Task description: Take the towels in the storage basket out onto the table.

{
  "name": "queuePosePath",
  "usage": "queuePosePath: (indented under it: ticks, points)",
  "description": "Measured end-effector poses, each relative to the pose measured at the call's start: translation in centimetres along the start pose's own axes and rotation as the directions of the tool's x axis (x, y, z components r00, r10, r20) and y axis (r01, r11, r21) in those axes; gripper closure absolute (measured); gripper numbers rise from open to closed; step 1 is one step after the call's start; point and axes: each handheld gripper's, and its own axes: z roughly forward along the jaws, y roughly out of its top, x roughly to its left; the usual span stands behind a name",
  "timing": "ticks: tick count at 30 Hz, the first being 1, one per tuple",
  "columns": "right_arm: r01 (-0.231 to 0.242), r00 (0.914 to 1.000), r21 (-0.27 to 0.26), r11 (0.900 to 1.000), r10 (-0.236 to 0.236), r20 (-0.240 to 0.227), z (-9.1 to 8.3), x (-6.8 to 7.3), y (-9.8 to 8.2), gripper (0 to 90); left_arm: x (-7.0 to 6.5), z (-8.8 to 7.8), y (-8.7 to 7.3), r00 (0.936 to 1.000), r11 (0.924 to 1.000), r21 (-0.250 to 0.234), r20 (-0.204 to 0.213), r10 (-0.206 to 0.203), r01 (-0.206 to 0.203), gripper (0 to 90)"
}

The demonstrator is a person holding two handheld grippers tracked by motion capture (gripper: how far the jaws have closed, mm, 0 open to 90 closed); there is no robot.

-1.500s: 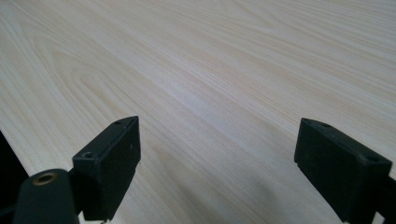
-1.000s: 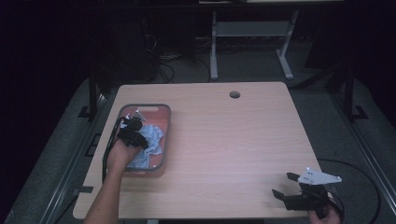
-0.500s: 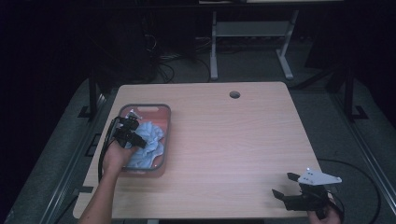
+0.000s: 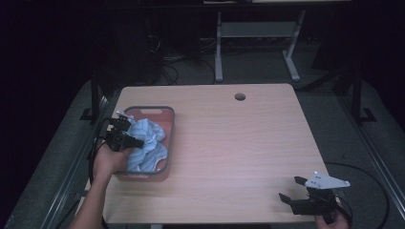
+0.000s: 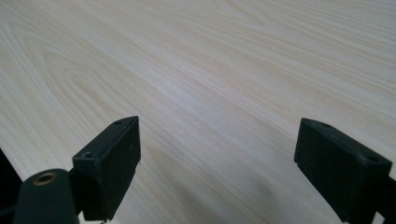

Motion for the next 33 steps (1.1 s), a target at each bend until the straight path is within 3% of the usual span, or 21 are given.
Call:
queuePosePath:
  ticks: [4, 9, 20, 27, 33]
  points:
    - [0.008, 1.0, -0.002, 1.0, -0.008, -0.004, 0.0, 0.1, 0.1, 14.1, 0.0, -0.1, -0.1, 1.0, 1.0, 0.005, -0.003, 0.003, -0.003, 67.4]
    - [0.017, 0.9998, 0.001, 1.0, -0.017, -0.002, 0.1, 0.1, 0.1, 14.0, -0.3, 1.4, 0.0, 0.9995, 0.9969, 0.074, -0.011, 0.03, -0.029, 67.2]
    - [0.013, 0.9999, -0.003, 1.0, -0.013, 0.002, -0.2, 0.0, 0.1, 14.1, -0.4, 0.6, 0.3, 0.9996, 0.9985, 0.048, -0.008, 0.026, -0.026, 67.4]
    - [0.013, 0.9999, -0.004, 1.0, -0.013, 0.003, -0.2, 0.0, 0.2, 14.1, -0.4, -1.0, 0.6, 0.9994, 0.9992, 0.02, -0.002, 0.036, -0.036, 67.4]
    - [0.017, 0.9998, -0.005, 1.0, -0.017, 0.006, -0.2, 0.1, 0.3, 14.0, -0.6, -3.2, 1.1, 0.999, 0.9986, -0.035, 0.019, 0.039, -0.039, 67.4]
